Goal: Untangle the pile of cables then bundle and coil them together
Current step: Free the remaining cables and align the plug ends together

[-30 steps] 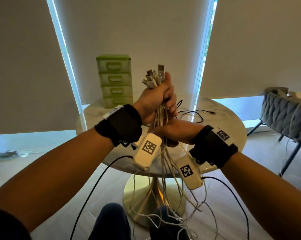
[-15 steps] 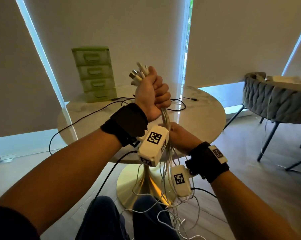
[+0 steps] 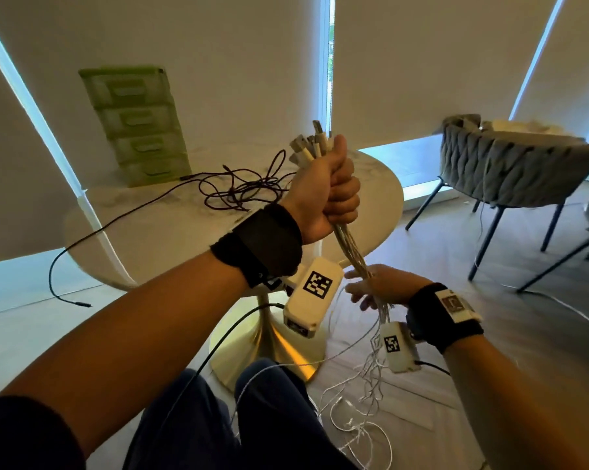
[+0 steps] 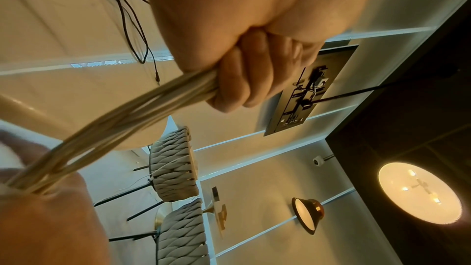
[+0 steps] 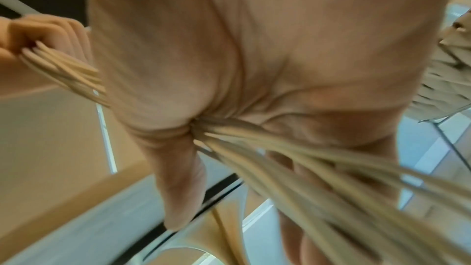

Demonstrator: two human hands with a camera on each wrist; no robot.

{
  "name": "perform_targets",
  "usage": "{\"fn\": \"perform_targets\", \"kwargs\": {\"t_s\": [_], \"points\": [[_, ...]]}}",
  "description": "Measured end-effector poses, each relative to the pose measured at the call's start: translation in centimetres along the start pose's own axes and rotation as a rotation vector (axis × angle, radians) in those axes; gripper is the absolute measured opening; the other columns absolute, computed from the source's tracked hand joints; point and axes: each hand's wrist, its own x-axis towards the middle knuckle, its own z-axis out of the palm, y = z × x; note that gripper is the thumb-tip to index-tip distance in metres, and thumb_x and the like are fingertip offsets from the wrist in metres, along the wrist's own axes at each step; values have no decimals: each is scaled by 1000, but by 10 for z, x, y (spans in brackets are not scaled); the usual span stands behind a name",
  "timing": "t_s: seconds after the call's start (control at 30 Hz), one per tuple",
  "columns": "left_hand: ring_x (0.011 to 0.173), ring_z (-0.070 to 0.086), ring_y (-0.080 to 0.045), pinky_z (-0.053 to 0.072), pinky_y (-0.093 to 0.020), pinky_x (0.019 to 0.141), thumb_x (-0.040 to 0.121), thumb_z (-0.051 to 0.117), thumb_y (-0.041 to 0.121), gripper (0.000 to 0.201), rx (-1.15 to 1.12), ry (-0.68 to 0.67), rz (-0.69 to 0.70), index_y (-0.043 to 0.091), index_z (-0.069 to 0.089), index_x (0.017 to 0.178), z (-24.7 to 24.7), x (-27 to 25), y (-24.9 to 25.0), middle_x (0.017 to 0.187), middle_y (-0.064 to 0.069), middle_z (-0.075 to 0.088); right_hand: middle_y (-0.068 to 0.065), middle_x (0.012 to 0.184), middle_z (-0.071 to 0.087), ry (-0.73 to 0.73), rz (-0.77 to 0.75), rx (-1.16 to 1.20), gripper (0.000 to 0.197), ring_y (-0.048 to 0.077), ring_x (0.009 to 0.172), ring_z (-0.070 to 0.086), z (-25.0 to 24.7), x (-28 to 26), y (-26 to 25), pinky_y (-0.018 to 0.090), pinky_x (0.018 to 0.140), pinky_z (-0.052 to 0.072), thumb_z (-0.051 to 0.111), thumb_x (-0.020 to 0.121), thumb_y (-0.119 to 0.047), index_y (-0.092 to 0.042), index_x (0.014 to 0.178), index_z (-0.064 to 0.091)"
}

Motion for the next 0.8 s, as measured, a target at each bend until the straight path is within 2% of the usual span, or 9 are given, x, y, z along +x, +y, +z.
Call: {"fn": "perform_targets", "kwargs": {"t_s": [0.1, 0.17, 0.27, 0.4, 0.5, 0.57, 0.63, 0.7, 0.8], "points": [[32, 17, -9, 13, -19, 38, 101, 33, 49, 62, 46, 40, 0, 20, 28, 47, 2, 6, -12, 38, 5, 23, 8, 121, 49, 138, 80, 151, 84, 24, 87, 67, 4, 9, 15, 30, 59, 54, 69, 85, -37, -41, 146, 11], [34, 17, -9, 11, -22, 41, 101, 34, 48, 60, 60, 73, 19, 19, 26, 49, 2, 10, -15, 39, 4, 22, 7, 116, 51, 265, 46, 70, 63, 21, 91, 62, 4, 13, 23, 38, 68, 56, 63, 88, -41, -31, 140, 30], [35, 18, -10, 14, -24, 42, 100, 35, 48, 60, 50, 92, 33, 20, 28, 48, 2, 16, -18, 40, 4, 23, 4, 95, 59, 277, 52, -96, 30, 18, 85, 56, -1, 19, 36, 40, 85, 49, 50, 93, -46, -18, 93, 60], [41, 20, -13, 20, -27, 45, 101, 34, 47, 62, 34, 82, 54, 19, 29, 46, 8, 22, -12, 42, 2, 23, 3, 101, 63, 287, 277, -152, 44, 20, 94, 59, -11, 20, 61, 36, 86, 45, 47, 89, -57, -19, 94, 67], [45, 28, -16, 33, -28, 49, 101, 34, 46, 62, 73, 90, 46, 18, 30, 47, 7, 25, -11, 44, -1, 26, 3, 74, 56, 349, 344, 119, 42, 17, 63, 53, -17, 19, 71, 29, 61, 45, 47, 95, -49, -14, 88, 69], [49, 37, -19, 43, -30, 56, 102, 34, 44, 62, 88, 103, 38, 17, 32, 47, 4, 27, -15, 47, -3, 32, 7, 72, 62, 535, 323, 282, 39, 22, 56, 58, -23, 24, 73, 27, 52, 50, 49, 96, -43, -10, 91, 69], [55, 46, -21, 48, -35, 66, 102, 33, 41, 62, 73, 103, 37, 16, 35, 45, 1, 28, -18, 50, -6, 40, 16, 92, 69, 847, 283, 284, 33, 33, 79, 67, -31, 28, 73, 34, 71, 56, 48, 98, -33, -6, 97, 67], [60, 54, -23, 51, -37, 71, 102, 33, 41, 63, 77, 112, 43, 15, 40, 45, -3, 30, -17, 52, -7, 48, 22, 104, 63, 1094, 239, 236, 35, 37, 94, 61, -34, 31, 72, 36, 79, 46, 43, 101, -30, -1, 104, 64], [59, 50, -21, 55, -34, 69, 102, 33, 41, 53, 120, 148, 49, 12, 43, 59, -8, 30, -9, 50, -2, 43, 26, 115, 48, 1170, 184, 233, 35, 37, 89, 55, -31, 32, 70, 32, 77, 40, 45, 101, -28, 1, 113, 60]]}}
